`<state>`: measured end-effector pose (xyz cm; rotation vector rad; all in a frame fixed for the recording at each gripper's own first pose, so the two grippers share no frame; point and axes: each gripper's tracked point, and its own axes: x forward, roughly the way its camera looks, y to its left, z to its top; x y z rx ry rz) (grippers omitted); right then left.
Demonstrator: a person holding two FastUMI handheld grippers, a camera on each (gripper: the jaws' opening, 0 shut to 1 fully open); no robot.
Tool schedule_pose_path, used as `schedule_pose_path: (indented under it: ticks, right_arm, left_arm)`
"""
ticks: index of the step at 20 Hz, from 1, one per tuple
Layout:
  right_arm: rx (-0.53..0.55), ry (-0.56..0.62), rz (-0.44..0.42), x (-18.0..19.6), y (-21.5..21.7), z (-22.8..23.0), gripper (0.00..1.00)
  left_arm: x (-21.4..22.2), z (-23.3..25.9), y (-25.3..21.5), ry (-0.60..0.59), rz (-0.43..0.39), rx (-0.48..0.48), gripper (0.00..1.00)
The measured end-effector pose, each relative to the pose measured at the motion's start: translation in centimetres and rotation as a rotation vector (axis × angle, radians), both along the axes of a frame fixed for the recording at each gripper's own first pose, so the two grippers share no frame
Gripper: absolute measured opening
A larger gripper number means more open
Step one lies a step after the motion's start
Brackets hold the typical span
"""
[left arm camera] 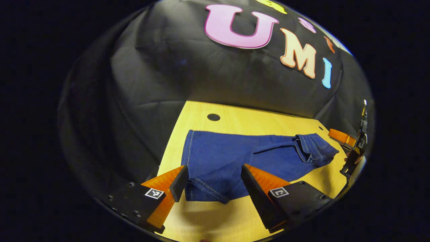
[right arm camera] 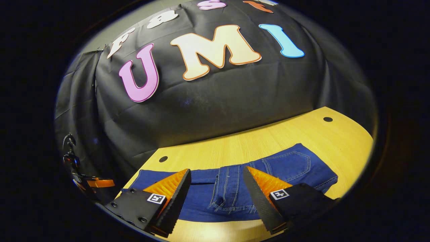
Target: Grasp the waist and the cuffs of the jeans and fold them to make the two legs overlap; first hold the waist and fold one-third of the jeans toward the cuffs, then hold the cuffs and fold the remaining one-third in the same direction to finish folding.
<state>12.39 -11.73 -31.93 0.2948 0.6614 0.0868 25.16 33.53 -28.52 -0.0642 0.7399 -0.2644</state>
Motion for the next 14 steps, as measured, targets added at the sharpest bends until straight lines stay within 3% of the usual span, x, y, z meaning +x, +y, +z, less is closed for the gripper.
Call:
schedule_pose_path:
  ticks: [8,11,13,14]
  right_arm:
    - [-0.047,0.009,-0.094,-1.0,-5.0,1.6,0.97]
    - [-0.057,0.002,-0.111,-1.2,-5.9,2.0,0.97]
    - [-0.066,-0.002,-0.105,-1.1,-6.1,2.0,0.97]
    - [-0.066,-0.001,-0.102,-1.2,-6.3,2.0,0.97]
  left_arm:
    - [1.0,-8.2,1.6,0.195,-0.043,0.071,0.96]
    - [0.9,-8.9,1.9,0.205,-0.072,0.129,0.97]
    - [1.1,-8.6,1.2,0.206,-0.083,0.124,0.84]
    - [0.7,-8.5,0.4,0.214,-0.086,0.108,0.69]
